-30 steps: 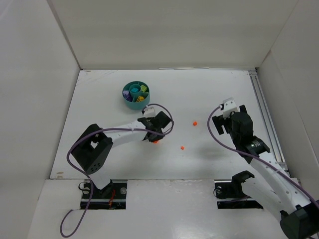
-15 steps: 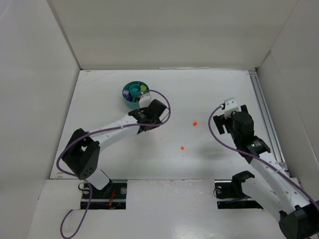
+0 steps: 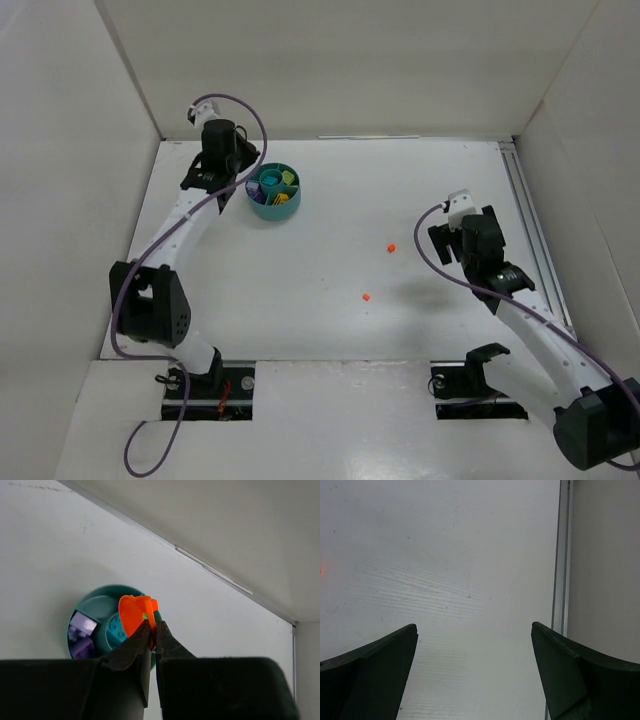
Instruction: Sort the legos into containers by color
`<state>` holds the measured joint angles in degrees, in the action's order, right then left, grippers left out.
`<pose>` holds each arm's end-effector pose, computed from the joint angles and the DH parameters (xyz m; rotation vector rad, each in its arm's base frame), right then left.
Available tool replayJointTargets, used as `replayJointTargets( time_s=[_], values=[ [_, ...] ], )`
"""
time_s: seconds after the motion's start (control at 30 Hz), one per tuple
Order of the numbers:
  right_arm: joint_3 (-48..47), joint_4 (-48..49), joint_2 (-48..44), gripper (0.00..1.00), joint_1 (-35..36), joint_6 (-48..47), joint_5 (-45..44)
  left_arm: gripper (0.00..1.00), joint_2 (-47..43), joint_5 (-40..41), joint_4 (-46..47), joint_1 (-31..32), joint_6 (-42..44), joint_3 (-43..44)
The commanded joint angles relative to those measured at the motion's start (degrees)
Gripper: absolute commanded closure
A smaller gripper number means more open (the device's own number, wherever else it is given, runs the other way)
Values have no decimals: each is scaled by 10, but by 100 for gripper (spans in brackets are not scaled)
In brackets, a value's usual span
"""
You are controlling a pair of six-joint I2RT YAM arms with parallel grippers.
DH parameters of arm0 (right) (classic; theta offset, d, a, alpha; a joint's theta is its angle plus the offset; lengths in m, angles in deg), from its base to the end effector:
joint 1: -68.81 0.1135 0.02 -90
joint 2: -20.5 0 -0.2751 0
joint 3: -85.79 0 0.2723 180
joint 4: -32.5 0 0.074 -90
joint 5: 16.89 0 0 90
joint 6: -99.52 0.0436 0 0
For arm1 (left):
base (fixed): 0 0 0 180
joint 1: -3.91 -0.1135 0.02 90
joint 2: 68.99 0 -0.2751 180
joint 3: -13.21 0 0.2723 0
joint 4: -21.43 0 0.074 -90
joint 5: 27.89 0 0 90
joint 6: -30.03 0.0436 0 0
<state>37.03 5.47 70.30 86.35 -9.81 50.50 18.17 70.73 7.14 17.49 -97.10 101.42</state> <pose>0.2105 0.0490 0.2649 -0.4113 2.0047 -0.4252 0.3832 -0.0858 0.3664 -0.4787 1.7630 -0.4943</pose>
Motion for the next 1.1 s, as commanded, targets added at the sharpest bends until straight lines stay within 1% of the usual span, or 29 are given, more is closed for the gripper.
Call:
replayJointTargets(
  time_s=[0.0, 0.03, 0.17, 0.37, 0.57, 0.8, 0.87, 1.0, 1.07],
  values=[
    [-44, 38, 30, 0, -9, -4, -16, 100, 54, -65, 24, -27, 22, 48],
    [-49, 38, 38, 0, -9, -11, -16, 100, 85, -71, 24, -32, 22, 73],
    [-71, 38, 64, 0, -21, -17, -22, 100, 153, -98, 24, -53, 22, 122],
    [-83, 38, 79, 0, -33, -17, -28, 100, 201, -127, 38, -58, 17, 136],
    [-83, 32, 92, 0, -44, -22, -28, 100, 215, -133, 32, -58, 17, 143],
    [-88, 32, 104, 0, -49, -27, -28, 100, 215, -133, 32, -58, 6, 109],
    [-88, 32, 109, 0, -54, -27, -28, 100, 203, -133, 38, -58, -5, 92],
    [-88, 32, 115, 0, -54, -27, -28, 100, 202, -133, 45, -58, -10, 85],
    [-88, 32, 115, 0, -54, -27, -28, 100, 208, -133, 31, -58, -10, 91]
  ],
)
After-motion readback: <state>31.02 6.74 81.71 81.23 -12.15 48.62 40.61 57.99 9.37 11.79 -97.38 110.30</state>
